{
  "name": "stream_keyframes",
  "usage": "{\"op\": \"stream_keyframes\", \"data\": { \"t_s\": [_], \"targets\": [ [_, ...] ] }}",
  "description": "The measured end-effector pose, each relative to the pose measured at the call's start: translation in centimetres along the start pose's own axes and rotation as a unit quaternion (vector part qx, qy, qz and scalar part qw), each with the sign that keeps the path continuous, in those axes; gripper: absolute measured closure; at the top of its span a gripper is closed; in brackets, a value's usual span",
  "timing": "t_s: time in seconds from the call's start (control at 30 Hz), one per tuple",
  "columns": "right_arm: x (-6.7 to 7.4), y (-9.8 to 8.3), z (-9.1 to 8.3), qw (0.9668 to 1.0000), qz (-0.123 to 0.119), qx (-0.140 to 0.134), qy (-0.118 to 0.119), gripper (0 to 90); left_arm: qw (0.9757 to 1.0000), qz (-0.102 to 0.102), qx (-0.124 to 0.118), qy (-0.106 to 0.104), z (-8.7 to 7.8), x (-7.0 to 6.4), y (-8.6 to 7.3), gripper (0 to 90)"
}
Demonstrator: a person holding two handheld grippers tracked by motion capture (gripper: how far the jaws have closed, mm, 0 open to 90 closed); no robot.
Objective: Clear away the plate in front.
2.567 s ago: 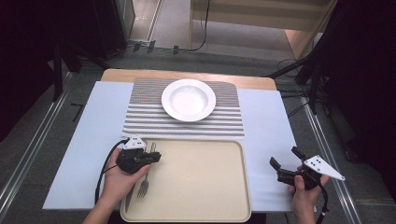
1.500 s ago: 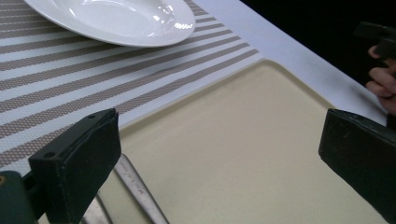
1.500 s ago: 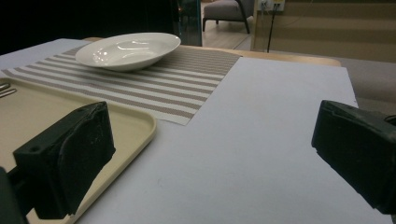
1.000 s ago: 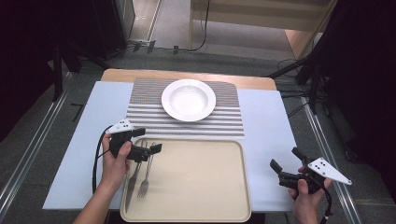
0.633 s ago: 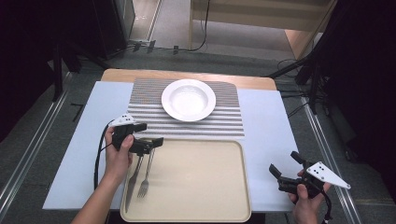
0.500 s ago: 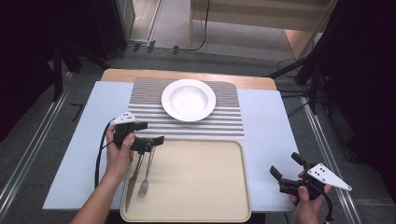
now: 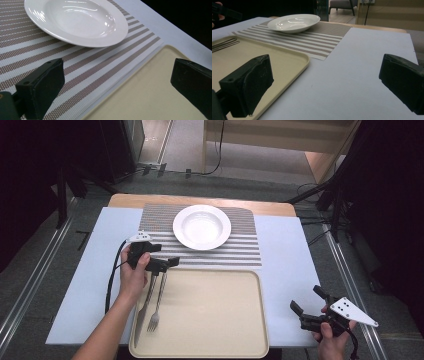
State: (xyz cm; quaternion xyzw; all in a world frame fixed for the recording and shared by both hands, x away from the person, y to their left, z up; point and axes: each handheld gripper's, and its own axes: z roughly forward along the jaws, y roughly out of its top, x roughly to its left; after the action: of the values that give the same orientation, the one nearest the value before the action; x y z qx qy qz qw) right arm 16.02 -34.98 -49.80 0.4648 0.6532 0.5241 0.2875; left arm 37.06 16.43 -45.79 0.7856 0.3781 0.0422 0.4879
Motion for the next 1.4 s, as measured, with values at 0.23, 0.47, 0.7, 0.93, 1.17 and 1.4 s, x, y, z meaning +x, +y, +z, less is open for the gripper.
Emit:
{"op": "stream_keyframes", "data": {
  "t_s": [0.23,0.47,0.7,0.93,1.17,1.4],
  "targets": [
    [0.0,0.0,-0.1,1.0,0.0,-0.002,0.0,0.0,0.9999,-0.009,0.006,0.006,0.9,1.0,0.8,0.0],
    [0.0,-0.1,-0.2,1.0,-0.003,-0.002,0.002,0.0,0.9996,-0.019,0.01,0.015,2.2,2.4,2.0,0.0],
    [-0.2,-0.1,-0.4,1.0,0.0,-0.004,0.002,0.0,0.9991,-0.036,0.013,0.02,3.5,3.6,3.5,0.0],
    [-0.2,-0.1,-0.4,1.0,-0.002,-0.003,0.009,0.0,0.9983,-0.045,0.028,0.024,5.2,4.6,4.5,0.0],
    [-0.4,-0.2,-0.5,0.9999,-0.003,-0.004,0.01,0.0,0.9969,-0.066,0.034,0.028,6.7,5.7,4.7,0.0],
    [-0.4,-0.2,-0.6,0.9999,-0.001,-0.004,0.011,0.0,0.996,-0.07,0.044,0.034,8.0,5.9,5.3,0.0]
  ]
}}
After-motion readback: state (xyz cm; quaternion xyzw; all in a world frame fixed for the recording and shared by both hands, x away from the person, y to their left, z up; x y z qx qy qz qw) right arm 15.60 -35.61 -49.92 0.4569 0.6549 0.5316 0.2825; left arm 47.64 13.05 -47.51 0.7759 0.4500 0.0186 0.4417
